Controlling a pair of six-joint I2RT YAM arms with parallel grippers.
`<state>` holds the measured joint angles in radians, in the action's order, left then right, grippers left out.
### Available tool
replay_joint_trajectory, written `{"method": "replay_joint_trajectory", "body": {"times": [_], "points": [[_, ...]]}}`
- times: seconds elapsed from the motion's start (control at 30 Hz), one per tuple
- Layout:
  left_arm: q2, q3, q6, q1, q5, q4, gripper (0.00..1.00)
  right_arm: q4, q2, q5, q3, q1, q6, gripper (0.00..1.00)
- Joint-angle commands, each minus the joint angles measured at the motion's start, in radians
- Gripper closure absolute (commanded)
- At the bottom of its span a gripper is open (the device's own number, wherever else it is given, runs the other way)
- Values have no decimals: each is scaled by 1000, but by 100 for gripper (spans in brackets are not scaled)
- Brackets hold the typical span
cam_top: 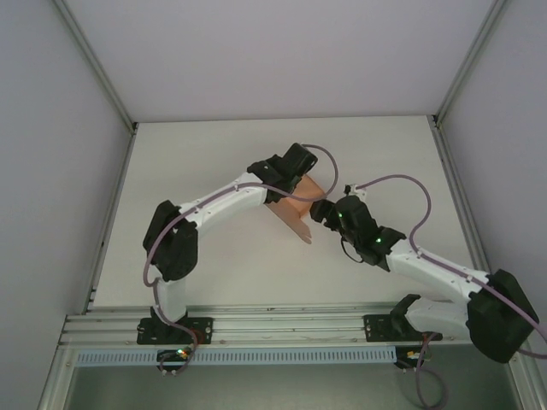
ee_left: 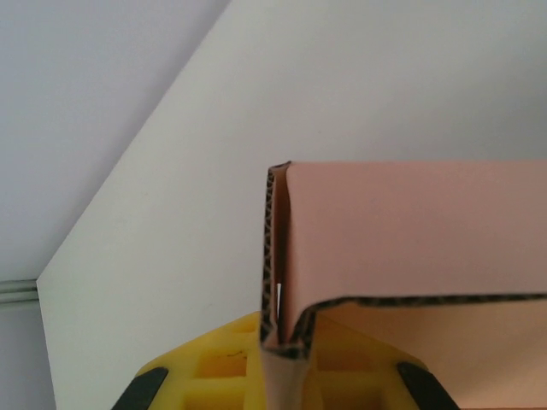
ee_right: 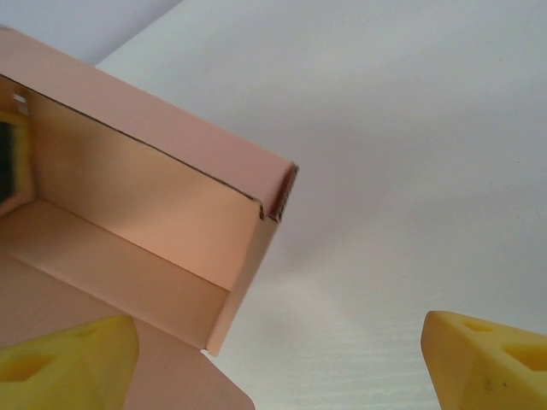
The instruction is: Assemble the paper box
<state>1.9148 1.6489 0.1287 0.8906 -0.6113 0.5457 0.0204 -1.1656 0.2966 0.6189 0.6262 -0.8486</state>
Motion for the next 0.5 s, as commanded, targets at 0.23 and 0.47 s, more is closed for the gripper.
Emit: {"method": "replay_joint_trajectory", "body": {"times": [0.23, 0.47], "points": [[-113, -86, -120, 29, -55, -137, 100, 91, -187, 139, 122, 10, -68, 28], [-84, -69, -169, 36, -89, -123, 100, 30, -307, 178, 232, 24, -94, 64]]}}
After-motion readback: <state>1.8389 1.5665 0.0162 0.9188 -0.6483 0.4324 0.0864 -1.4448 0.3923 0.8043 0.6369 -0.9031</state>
